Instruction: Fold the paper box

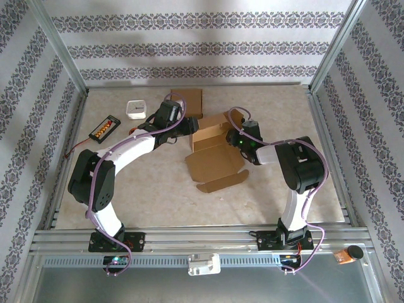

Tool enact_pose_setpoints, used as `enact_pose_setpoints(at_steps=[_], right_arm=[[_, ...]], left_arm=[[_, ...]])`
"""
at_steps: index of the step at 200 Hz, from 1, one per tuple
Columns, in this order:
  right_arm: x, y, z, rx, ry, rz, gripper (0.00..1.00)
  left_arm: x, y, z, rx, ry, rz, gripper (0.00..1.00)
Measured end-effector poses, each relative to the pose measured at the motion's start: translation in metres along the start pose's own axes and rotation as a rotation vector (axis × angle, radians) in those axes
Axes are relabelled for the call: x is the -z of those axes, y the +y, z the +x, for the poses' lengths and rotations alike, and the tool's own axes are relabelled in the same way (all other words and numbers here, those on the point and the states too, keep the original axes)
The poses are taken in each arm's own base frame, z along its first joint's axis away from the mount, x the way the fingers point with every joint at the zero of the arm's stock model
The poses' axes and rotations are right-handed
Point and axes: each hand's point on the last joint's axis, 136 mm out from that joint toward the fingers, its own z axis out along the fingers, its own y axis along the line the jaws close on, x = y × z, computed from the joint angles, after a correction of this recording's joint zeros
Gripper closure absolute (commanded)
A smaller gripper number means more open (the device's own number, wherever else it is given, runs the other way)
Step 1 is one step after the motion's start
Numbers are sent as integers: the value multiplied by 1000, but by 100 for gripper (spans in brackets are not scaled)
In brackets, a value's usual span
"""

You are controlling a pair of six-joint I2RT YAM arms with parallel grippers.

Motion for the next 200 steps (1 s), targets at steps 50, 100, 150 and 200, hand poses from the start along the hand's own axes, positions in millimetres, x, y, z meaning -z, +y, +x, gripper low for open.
enact_pose_setpoints(at_steps=[50,100,150,200], right_arm=[[3,18,-2,10,-2,-76,74],[12,46,10,111,37,-168,70],[12,53,14,134,51,-202,65],[16,65,20,159,74,-253,59]], left_arm=[[0,0,0,0,-2,-3,54],[0,0,0,0,-1,-2,53],[0,0,0,0,-1,-2,53],[0,0,0,0,-1,-2,54]])
